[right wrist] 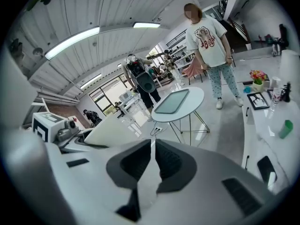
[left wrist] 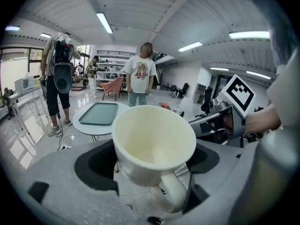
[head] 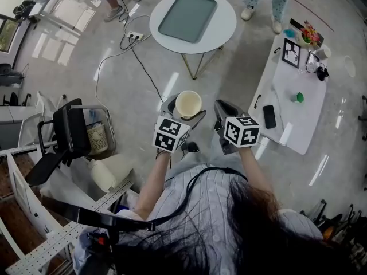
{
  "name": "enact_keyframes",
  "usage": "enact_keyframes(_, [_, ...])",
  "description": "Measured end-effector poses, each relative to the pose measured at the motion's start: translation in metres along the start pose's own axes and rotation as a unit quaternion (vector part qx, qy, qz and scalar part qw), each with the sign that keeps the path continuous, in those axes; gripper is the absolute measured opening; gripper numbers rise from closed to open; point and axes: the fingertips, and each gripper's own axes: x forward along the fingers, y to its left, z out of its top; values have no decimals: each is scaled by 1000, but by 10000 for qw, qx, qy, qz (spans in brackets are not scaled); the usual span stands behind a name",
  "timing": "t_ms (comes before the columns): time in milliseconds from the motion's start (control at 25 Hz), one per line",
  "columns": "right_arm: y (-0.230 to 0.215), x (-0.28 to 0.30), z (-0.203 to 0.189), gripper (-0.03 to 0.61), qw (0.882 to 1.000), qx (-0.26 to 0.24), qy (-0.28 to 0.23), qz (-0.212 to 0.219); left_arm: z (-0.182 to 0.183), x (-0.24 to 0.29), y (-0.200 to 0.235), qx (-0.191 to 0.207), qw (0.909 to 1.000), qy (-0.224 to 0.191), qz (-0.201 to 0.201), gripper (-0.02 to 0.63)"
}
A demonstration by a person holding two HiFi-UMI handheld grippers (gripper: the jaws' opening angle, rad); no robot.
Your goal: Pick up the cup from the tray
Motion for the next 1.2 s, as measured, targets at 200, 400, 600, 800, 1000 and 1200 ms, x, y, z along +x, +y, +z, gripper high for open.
enact_keyframes(200, [25,-11,-21,46,9997,61,-189,-128,-25,-29,-4,66,9999,9,-134,445])
enact_keyframes(400, [46,-22,-41,46,9994,15,-297,-177,-43,-52,-9,137,9997,4,-209,445])
enact_keyframes(600, [65,-33,-59,46,9992,-88,-341,-190,-58,-73,-11,111,9997,-7,-216,445])
enact_keyframes(800, [78,-43,-73,44,9990,-257,-325,-197,-67,-87,-18,86,9997,-59,-224,445])
enact_keyframes(1000, [82,-52,-80,44,9988,-298,-344,-200,-72,-93,-28,84,9996,-49,-260,445])
enact_keyframes(1200, [87,-57,-85,44,9985,-360,-354,-192,-77,-98,-34,92,9996,-27,-279,445])
